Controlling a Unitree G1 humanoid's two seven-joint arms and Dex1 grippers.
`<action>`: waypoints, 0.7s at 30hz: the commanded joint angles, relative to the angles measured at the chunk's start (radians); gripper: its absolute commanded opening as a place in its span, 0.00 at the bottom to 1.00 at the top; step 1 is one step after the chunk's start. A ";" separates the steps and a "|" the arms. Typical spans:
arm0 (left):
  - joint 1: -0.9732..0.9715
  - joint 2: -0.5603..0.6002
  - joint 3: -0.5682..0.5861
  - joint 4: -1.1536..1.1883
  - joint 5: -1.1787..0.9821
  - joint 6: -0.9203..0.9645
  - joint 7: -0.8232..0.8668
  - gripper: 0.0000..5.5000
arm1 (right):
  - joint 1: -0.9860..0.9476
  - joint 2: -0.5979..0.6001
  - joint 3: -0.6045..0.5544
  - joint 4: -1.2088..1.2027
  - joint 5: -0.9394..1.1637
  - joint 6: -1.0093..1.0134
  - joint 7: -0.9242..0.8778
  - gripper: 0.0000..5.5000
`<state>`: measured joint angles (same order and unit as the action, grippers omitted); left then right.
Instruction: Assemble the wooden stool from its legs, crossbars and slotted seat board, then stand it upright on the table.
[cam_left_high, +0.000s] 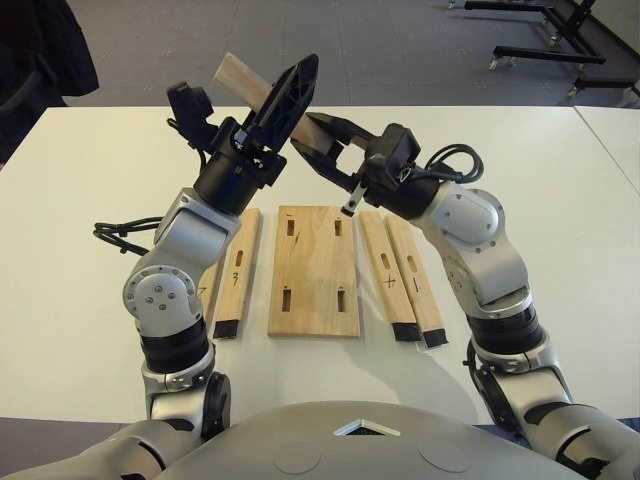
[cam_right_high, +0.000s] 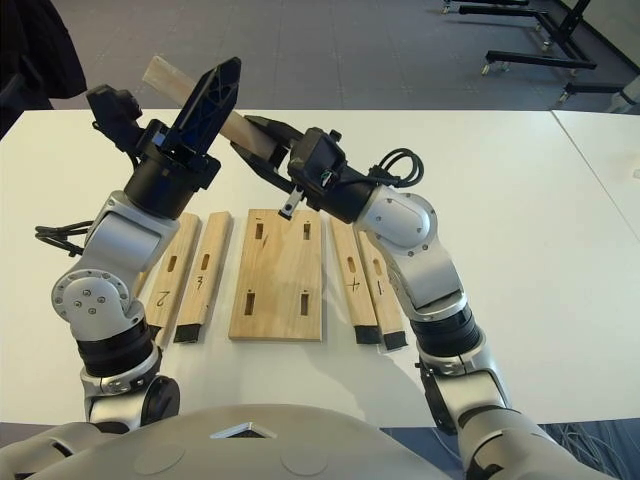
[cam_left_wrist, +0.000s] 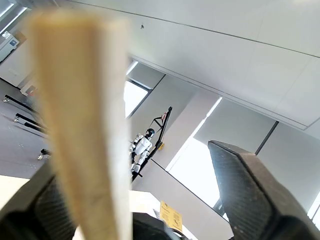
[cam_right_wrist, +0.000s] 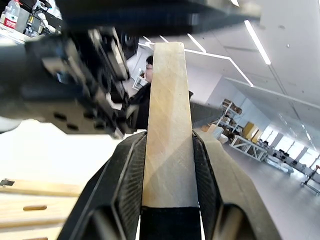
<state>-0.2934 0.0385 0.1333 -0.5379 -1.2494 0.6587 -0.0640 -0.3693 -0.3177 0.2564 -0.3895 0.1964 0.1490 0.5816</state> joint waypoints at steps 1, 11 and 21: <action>0.011 0.014 -0.006 -0.009 0.002 -0.023 0.001 0.56 | 0.014 -0.003 -0.008 0.027 -0.019 -0.023 0.002 0.23; 0.020 0.034 -0.014 -0.003 0.016 -0.051 -0.012 0.29 | 0.002 0.006 -0.006 0.030 -0.031 -0.050 -0.001 0.23; 0.020 0.042 -0.030 0.013 0.059 -0.077 -0.035 0.07 | -0.009 0.029 -0.023 0.037 -0.024 -0.043 -0.014 0.23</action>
<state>-0.2752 0.0747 0.1154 -0.5256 -1.1930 0.5850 -0.0758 -0.3654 -0.2929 0.2552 -0.3681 0.1771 0.0848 0.5854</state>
